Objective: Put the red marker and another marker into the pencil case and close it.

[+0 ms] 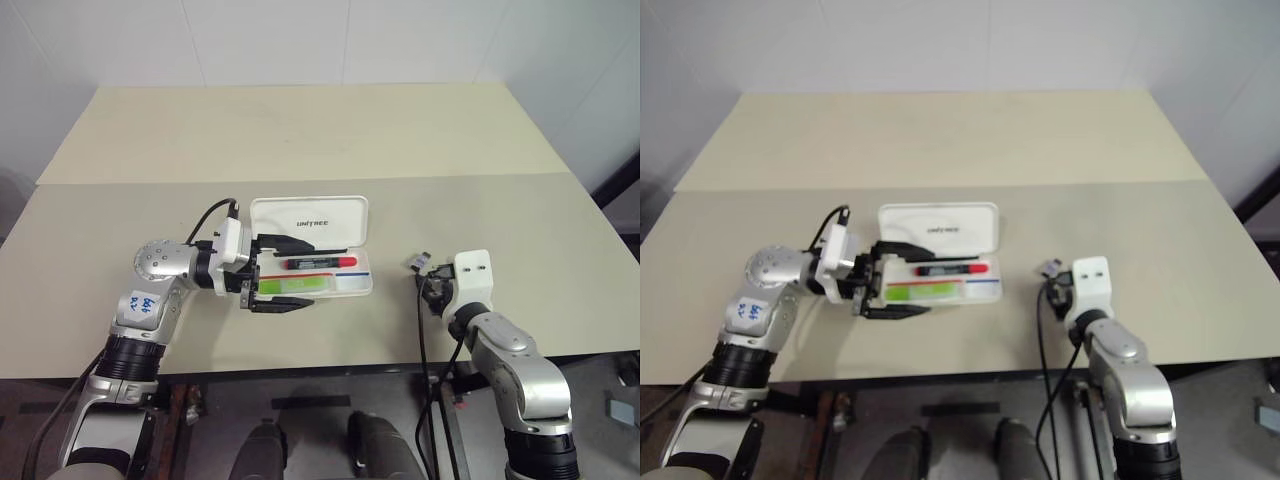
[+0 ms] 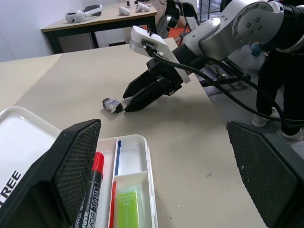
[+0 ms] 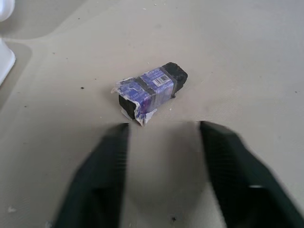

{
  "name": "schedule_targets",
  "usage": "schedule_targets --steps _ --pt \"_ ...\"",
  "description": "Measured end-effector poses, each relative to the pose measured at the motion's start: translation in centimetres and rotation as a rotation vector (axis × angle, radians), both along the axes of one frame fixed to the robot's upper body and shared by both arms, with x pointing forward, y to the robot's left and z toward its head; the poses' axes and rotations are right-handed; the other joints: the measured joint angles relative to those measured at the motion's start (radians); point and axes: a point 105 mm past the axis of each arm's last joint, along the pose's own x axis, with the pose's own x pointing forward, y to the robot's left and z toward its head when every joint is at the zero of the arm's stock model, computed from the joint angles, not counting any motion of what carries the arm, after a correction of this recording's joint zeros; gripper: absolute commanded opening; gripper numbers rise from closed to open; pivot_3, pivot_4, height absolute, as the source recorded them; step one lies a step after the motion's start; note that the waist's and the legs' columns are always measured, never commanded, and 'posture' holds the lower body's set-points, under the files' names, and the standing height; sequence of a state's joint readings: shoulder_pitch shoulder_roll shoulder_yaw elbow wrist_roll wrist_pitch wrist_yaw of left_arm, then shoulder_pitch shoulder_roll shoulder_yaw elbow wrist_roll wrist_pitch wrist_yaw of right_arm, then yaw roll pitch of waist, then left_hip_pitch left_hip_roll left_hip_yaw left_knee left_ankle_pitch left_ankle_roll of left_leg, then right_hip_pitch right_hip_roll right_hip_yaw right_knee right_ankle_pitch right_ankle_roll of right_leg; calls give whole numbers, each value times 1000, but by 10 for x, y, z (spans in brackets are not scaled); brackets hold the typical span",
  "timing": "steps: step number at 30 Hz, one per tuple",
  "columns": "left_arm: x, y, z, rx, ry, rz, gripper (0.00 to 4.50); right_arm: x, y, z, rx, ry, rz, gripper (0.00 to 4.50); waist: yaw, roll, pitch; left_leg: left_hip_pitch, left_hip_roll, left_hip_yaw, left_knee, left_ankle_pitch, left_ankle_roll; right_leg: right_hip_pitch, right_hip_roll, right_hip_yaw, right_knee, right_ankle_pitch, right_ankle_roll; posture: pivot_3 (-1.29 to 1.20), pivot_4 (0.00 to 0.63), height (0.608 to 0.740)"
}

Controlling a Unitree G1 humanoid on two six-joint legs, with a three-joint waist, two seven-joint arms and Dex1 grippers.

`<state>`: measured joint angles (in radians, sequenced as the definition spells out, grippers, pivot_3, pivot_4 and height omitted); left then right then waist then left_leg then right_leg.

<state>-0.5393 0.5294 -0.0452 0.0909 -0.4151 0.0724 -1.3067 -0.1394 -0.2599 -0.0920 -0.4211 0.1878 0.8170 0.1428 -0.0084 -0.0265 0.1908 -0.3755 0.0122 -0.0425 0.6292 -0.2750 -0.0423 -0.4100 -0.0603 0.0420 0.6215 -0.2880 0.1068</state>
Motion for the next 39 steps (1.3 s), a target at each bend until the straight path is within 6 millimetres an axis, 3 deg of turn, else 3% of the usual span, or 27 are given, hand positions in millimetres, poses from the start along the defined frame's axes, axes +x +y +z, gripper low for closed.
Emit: schedule_targets --steps 7,12,15,19,22,25,26,32,39 --pt "0 0 -1 2 2 -4 4500 4 29 28 88 -70 64 2710 -9 0 0 0 0 -1 0 0 0 0 0 0 0 0 0 0 150 740" --pt "0 1 -1 2 1 -4 4500 8 39 22 94 -47 70 2710 -14 0 0 0 0 -1 0 0 0 0 0 0 0 0 0 0 150 740" --pt "0 1 -1 2 0 -4 4500 11 35 14 74 -28 42 2710 -17 0 0 0 0 -1 0 0 0 0 -1 0 0 0 0 0 150 740" --pt "0 1 -1 4 -1 -2 4500 14 26 19 46 -65 -17 2710 -19 0 0 0 0 -1 0 0 0 0 0 0 0 0 0 0 150 740" --pt "0 1 -1 5 -1 -1 4500 17 21 26 46 -95 -43 3345 -21 0 0 0 0 0 0 0 0 0 0 0 0 0 0 0 150 740" --pt "0 1 -1 5 -1 -1 4500 20 25 34 57 -127 -34 4367 -21 0 0 0 0 -1 -1 0 0 -1 0 0 0 0 0 0 150 740" --pt "0 1 -1 5 -1 -1 4500 20 27 35 61 -130 -28 4480 -20 0 0 0 0 -1 -1 0 0 -1 0 0 0 0 0 0 150 740" --pt "0 1 -1 5 -1 0 4500 20 30 32 81 -119 -33 4480 -20 0 0 -1 0 -1 -1 0 0 -1 0 0 0 0 0 0 150 740" --pt "-1 3 -4 12 6 5 4500 20 22 1 87 -26 -99 4480 -20 0 0 0 0 0 -1 0 0 -1 0 0 0 0 0 0 150 740"
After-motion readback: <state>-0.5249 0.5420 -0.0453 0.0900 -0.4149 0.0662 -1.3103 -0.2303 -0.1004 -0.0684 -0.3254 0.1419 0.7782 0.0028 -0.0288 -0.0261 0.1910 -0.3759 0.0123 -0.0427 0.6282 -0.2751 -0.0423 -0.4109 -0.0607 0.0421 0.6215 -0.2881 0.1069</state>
